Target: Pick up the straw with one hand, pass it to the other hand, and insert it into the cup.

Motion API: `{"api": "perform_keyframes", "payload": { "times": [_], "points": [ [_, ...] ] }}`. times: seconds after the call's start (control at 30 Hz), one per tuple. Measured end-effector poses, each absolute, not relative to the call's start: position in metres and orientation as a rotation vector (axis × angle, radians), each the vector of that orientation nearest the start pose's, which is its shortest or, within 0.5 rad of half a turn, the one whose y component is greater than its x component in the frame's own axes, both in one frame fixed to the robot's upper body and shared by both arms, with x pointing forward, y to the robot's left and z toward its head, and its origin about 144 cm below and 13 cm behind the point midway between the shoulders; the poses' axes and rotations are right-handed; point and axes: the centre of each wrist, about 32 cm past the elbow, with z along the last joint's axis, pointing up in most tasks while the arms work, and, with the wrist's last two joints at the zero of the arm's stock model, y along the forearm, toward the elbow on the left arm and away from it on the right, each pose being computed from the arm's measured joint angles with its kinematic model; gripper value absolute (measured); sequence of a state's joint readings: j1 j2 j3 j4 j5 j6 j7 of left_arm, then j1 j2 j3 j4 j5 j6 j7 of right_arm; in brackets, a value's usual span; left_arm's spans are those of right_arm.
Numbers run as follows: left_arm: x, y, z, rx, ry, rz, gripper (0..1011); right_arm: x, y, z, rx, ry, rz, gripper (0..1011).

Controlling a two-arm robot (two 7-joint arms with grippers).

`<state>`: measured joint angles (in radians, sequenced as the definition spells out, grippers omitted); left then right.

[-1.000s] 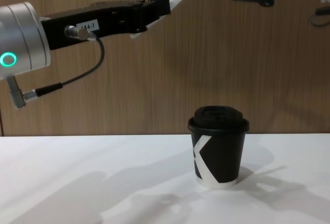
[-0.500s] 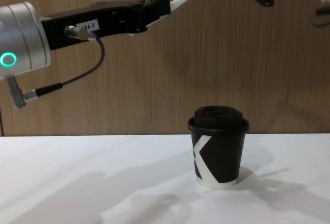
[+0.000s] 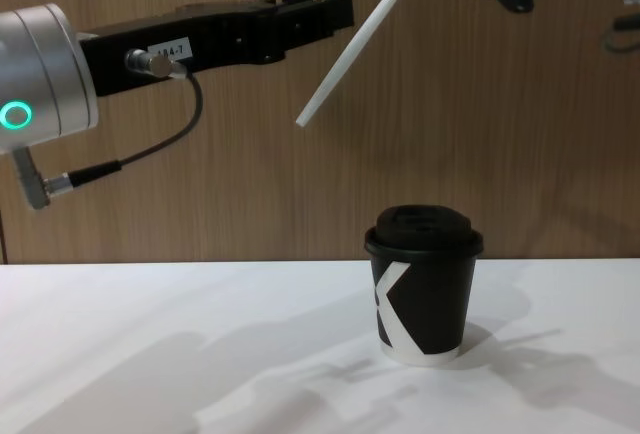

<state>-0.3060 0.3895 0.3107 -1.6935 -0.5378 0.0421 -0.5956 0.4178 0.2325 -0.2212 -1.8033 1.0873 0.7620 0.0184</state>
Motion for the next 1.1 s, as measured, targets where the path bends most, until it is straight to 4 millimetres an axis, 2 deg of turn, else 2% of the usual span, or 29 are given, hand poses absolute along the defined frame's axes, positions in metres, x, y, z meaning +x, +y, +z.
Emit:
{"api": "perform_keyframes", "payload": {
  "times": [0.03,0.13,0.43,0.67,1.1],
  "points": [
    [0.512,0.233,1.269,-0.204,-0.156,0.613,460,0.513,-0.206,1.348,0.199,0.567,-0.748,11],
    [0.512,0.233,1.269,-0.204,-0.156,0.613,519,0.513,-0.206,1.347,0.197,0.549,-0.75,11],
    [0.512,0.233,1.269,-0.204,-0.156,0.613,847,0.51,-0.206,1.344,0.176,0.442,-0.766,11],
    [0.512,0.233,1.269,-0.204,-0.156,0.613,1003,0.508,-0.207,1.339,0.156,0.337,-0.781,11],
    [0.512,0.233,1.269,-0.204,-0.156,0.613,1003,0.503,-0.207,1.33,0.122,0.108,-0.808,11]
  ]
}}
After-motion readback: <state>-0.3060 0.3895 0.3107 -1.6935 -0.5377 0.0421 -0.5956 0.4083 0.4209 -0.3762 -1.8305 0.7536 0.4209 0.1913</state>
